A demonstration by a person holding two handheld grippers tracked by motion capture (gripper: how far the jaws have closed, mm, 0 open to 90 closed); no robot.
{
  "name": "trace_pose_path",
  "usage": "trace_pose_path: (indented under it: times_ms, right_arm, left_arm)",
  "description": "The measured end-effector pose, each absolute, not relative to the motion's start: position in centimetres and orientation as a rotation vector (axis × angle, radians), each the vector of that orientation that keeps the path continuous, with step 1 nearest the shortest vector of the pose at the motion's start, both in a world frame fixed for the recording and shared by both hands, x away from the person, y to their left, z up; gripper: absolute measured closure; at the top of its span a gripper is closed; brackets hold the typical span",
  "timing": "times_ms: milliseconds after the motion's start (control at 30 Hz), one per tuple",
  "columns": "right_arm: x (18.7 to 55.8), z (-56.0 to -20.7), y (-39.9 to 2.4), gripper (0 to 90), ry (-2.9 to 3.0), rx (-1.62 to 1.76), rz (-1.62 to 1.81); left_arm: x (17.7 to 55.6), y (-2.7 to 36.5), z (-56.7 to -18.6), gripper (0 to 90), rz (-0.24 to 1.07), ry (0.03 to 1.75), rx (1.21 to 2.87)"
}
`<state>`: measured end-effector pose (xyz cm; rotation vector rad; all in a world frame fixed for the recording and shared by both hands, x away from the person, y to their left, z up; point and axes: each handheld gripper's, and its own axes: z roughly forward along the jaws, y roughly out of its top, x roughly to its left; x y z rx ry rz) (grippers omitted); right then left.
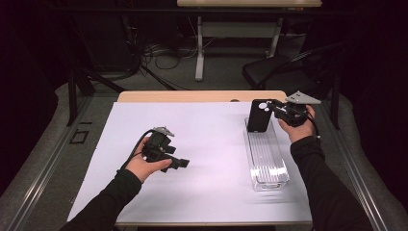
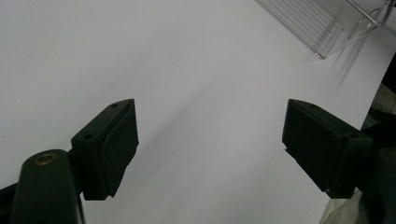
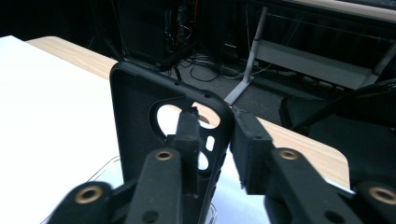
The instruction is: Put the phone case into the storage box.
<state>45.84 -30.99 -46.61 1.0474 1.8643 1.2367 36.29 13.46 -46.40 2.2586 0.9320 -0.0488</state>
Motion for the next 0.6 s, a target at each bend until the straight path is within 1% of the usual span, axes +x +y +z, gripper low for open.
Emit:
trace_pose_path:
  times_ms: [167,300,433,600]
  right_arm:
    - [45.5,-46.4,-30.8,57.6,1.876,1.075,1.241]
    - [45.0,-46.1,-30.6,51.2,1.892,1.07,1.229]
    - [44.5,-45.8,-30.4,48.5,1.893,1.058,1.201]
    - [43.9,-45.3,-30.2,48.8,1.908,1.06,1.185]
  left_arm:
    - [36.3,13.5,-46.4,18.7,-0.049,0.93,2.257]
    - [36.3,13.3,-46.5,18.7,-0.052,0.928,2.256]
    - [36.3,12.9,-46.4,18.8,-0.057,0.929,2.253]
    - [36.4,12.7,-46.5,18.8,-0.052,0.92,2.259]
